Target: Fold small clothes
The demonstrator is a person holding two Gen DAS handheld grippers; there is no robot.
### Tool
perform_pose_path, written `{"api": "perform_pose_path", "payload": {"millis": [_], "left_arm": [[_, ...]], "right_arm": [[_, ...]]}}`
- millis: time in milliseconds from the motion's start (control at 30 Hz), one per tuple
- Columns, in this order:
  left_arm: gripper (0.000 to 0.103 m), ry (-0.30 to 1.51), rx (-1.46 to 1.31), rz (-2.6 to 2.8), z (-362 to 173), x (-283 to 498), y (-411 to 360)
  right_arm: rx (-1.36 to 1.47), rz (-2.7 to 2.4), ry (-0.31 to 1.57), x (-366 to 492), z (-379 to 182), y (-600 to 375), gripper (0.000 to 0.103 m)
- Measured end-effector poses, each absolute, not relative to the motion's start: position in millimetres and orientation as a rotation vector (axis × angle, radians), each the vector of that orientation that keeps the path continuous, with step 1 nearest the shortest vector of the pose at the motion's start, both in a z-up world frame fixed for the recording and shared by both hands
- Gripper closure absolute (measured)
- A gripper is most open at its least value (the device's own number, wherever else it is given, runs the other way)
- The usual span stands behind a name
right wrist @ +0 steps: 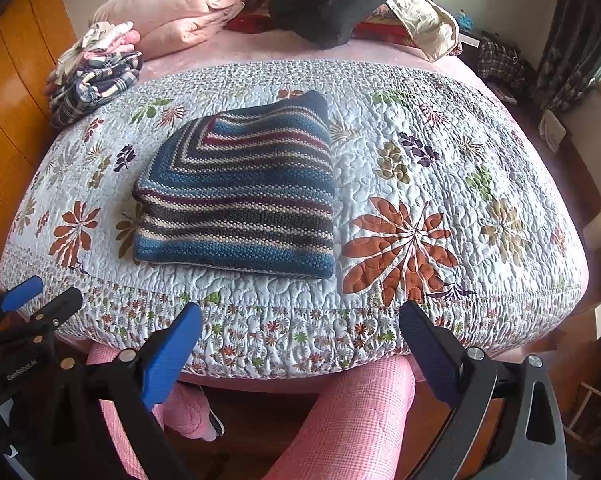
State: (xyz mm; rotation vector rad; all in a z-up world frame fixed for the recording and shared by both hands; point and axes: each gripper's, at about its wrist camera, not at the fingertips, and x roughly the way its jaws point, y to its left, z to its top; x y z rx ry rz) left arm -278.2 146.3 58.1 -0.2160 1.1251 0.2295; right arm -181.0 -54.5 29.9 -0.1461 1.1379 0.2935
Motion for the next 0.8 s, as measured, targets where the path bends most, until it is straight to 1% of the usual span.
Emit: {"api": "perform_pose_path", "payload": {"millis": [500, 533, 600, 633, 733, 800], "left_arm": [[0.022, 1.146, -0.192, 0.221, 52, -275, 142], [0.022, 1.147, -0.191, 0.221, 52, -274, 142], [0.022, 1.147, -0.191, 0.221, 52, -274, 142], [0.022, 1.148, -0.19, 0.221, 52, -274, 142], [0.022, 1.15, -0.187, 0.219, 51, -274, 142], [0.022, 1.15, -0.188, 0.219, 51, -274, 141]], "right_arm": [[-0.137, 0.289, 1.156, -174, 19, -57, 0.005], [-0.141, 0.282, 1.144, -174, 19, -58, 0.006], [-0.156, 0.271, 1.124, -174, 20, -58, 0.013], [-0.154, 0.272, 1.122, -174, 20, -58, 0.013], [-0.134, 0.28, 1.134, -172, 18, -60, 0.013], [-0.123, 0.273, 1.137, -171, 18, -62, 0.009]]}}
